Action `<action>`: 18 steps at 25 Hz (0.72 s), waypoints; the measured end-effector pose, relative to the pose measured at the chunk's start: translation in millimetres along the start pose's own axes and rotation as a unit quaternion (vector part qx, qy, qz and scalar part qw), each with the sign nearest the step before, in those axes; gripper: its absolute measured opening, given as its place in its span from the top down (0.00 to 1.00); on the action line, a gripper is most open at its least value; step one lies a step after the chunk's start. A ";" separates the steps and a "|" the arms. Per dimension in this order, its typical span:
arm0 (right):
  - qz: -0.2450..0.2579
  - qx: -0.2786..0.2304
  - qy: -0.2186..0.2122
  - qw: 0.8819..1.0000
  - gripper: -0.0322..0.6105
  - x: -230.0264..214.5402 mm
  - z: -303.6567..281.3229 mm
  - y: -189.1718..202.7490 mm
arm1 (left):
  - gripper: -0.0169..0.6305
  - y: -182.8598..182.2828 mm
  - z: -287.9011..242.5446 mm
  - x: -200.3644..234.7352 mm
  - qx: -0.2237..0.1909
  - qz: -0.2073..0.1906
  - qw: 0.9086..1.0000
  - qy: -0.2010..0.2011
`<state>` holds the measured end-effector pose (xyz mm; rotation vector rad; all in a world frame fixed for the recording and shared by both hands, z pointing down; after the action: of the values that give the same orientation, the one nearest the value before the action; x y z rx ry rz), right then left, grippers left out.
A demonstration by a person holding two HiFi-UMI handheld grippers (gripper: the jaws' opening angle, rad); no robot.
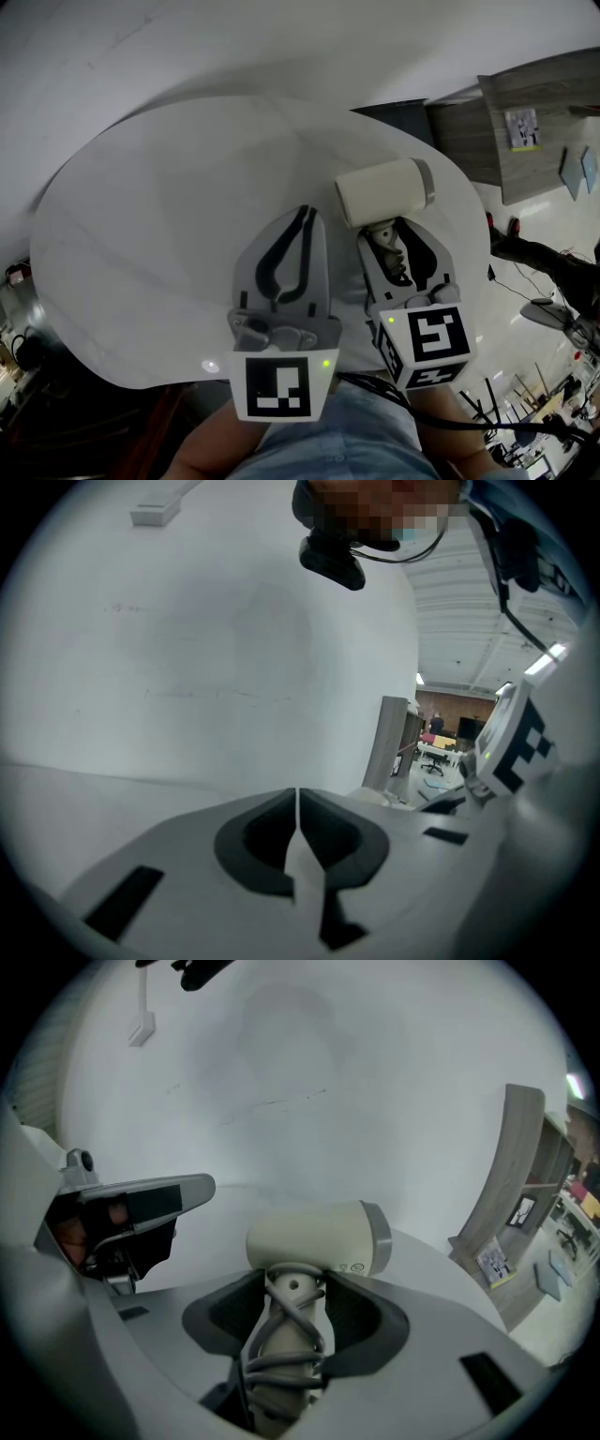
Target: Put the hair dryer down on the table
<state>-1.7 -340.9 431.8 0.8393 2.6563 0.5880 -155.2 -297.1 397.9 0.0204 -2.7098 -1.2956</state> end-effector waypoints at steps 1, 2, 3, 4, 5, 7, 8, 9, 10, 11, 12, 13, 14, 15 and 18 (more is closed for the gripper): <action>0.001 -0.001 -0.001 1.000 0.62 0.0 0.6 0.6 | 0.95 0.1 1.4 -0.5 -0.001 0.000 1.000 -0.001; 0.001 -0.002 -0.002 1.000 0.62 0.2 1.6 1.3 | 0.95 0.2 2.9 -1.1 -0.002 0.000 1.000 -0.002; 0.002 -0.004 -0.003 1.000 0.62 0.4 3.0 2.2 | 0.95 0.2 4.6 -1.9 -0.004 0.000 1.000 -0.003; 0.003 -0.007 -0.004 1.000 0.62 0.7 5.0 3.1 | 0.95 0.0 6.6 -3.2 -0.006 0.000 1.000 -0.004; 0.004 -0.011 -0.004 1.000 0.62 1.0 7.8 3.9 | 0.95 -0.5 9.0 -4.9 -0.009 0.000 1.000 -0.004; 0.007 -0.024 -0.005 1.000 0.62 3.1 15.3 4.6 | 0.95 -2.4 15.2 -8.8 -0.015 -0.002 1.000 -0.005; 0.009 -0.034 -0.006 0.999 0.62 5.2 19.8 4.5 | 0.95 -3.6 19.0 -10.6 -0.018 -0.003 1.000 -0.004; 0.011 -0.044 -0.009 0.999 0.62 8.1 24.8 4.4 | 0.95 -5.0 23.3 -12.3 -0.022 -0.003 1.000 -0.004; 0.013 -0.055 -0.013 0.998 0.62 11.6 30.4 4.3 | 0.95 -6.4 28.3 -14.1 -0.026 -0.005 1.000 -0.004; 0.015 -0.068 -0.018 0.997 0.62 15.3 36.8 4.2 | 0.95 -8.0 34.1 -16.1 -0.031 -0.006 0.999 -0.005; 0.019 -0.081 -0.023 0.996 0.62 18.9 44.1 4.1 | 0.95 -10.1 40.3 -18.2 -0.036 -0.008 0.999 -0.006; 0.023 -0.096 -0.029 0.995 0.62 22.1 52.1 3.4 | 0.95 -12.9 46.8 -20.3 -0.042 -0.010 0.999 -0.006; 0.027 -0.113 -0.034 0.993 0.62 24.8 60.6 2.0 | 0.95 -16.3 53.1 -22.4 -0.049 -0.012 0.999 -0.008; 0.030 -0.129 -0.038 0.990 0.64 26.9 69.2 0.0 | 0.95 -20.3 59.1 -24.5 -0.056 -0.015 0.998 -0.010; 0.037 -0.177 -0.044 0.983 0.71 32.2 95.0 -7.8 | 0.95 -33.6 76.9 -31.0 -0.084 -0.020 0.996 -0.022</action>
<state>6.2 -299.7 340.3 0.8369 2.3487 0.9819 -136.0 -256.6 320.5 0.0303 -2.6388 -1.5475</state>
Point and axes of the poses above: the fingertips, and each gripper's own axes: z backward along the fingers, x to its left, y out of its underside, the point moved 10 cm from there along z, backward along the fingers, and after that the axes turned 13 degrees about x, right-handed, at the moved point
